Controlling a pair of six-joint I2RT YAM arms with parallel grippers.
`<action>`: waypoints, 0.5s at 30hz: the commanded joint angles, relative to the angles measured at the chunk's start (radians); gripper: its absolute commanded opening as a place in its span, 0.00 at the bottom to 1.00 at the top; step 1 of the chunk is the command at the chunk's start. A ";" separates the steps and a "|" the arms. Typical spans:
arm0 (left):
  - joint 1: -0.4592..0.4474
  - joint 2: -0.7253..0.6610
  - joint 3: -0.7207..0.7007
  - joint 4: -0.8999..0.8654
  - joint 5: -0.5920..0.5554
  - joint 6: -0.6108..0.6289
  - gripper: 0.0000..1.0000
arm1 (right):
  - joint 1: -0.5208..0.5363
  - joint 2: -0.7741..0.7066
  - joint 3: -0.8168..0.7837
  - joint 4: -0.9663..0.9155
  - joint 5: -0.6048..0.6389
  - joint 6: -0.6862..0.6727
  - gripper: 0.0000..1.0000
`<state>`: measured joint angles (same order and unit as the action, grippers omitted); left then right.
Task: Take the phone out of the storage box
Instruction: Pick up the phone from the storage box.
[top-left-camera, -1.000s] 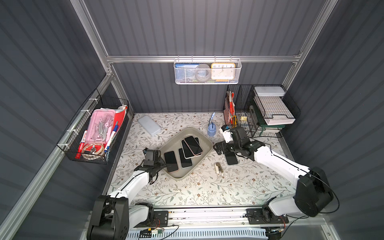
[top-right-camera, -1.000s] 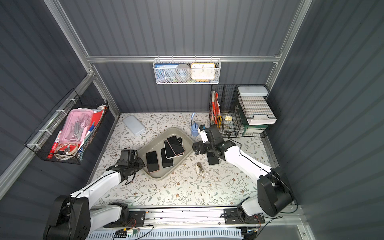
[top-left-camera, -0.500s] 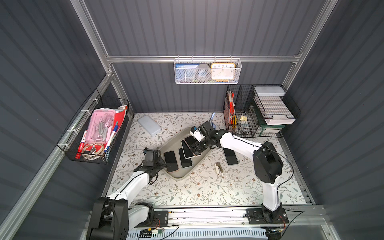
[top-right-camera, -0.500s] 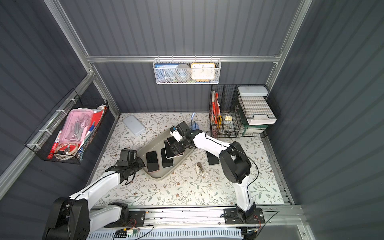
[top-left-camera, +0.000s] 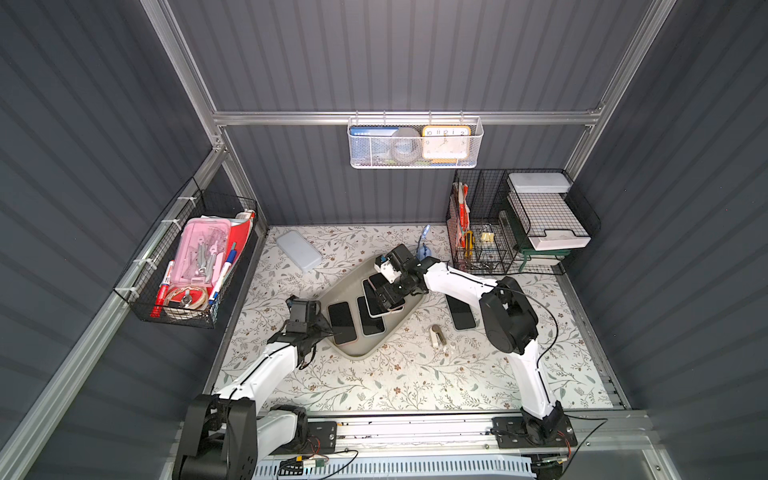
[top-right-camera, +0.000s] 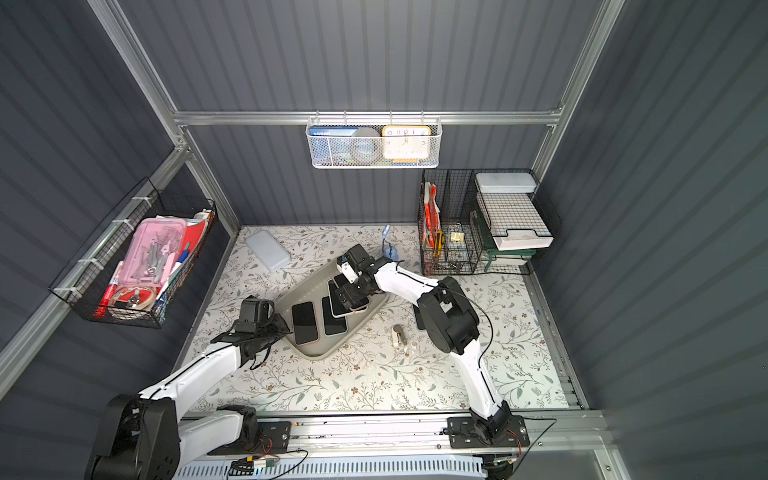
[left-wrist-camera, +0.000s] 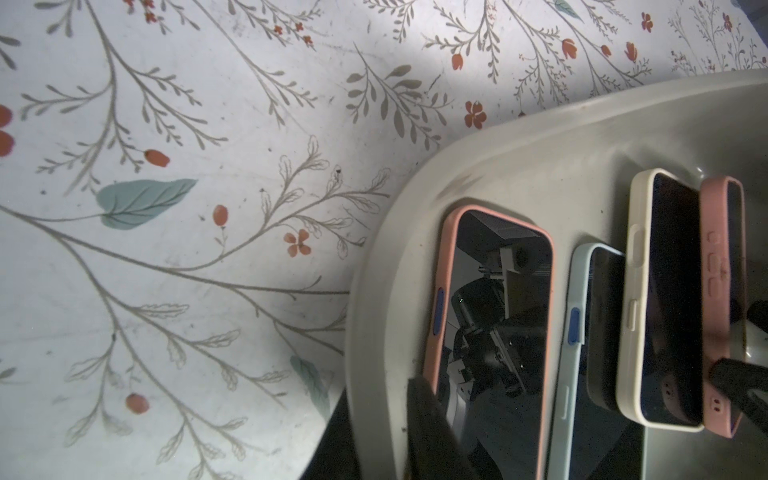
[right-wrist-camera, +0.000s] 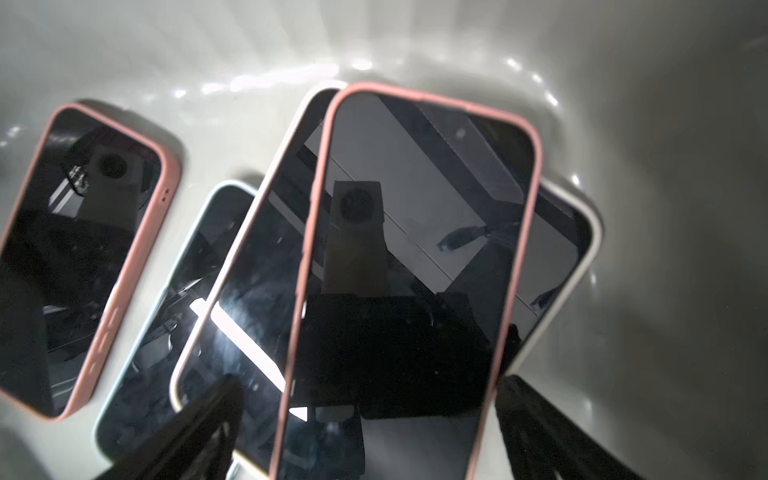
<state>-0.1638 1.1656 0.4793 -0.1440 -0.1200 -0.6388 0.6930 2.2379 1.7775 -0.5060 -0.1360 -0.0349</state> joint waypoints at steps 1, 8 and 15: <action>-0.016 -0.012 -0.015 -0.001 0.074 0.054 0.22 | -0.006 0.034 0.048 -0.034 0.047 0.019 0.99; -0.016 -0.012 -0.015 0.001 0.076 0.057 0.22 | -0.023 0.073 0.065 -0.032 0.040 0.045 0.99; -0.016 -0.003 -0.009 0.002 0.079 0.058 0.22 | -0.044 0.085 0.060 -0.039 -0.036 0.063 0.87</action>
<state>-0.1638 1.1656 0.4793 -0.1440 -0.1131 -0.6357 0.6605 2.2940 1.8282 -0.5209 -0.1352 0.0124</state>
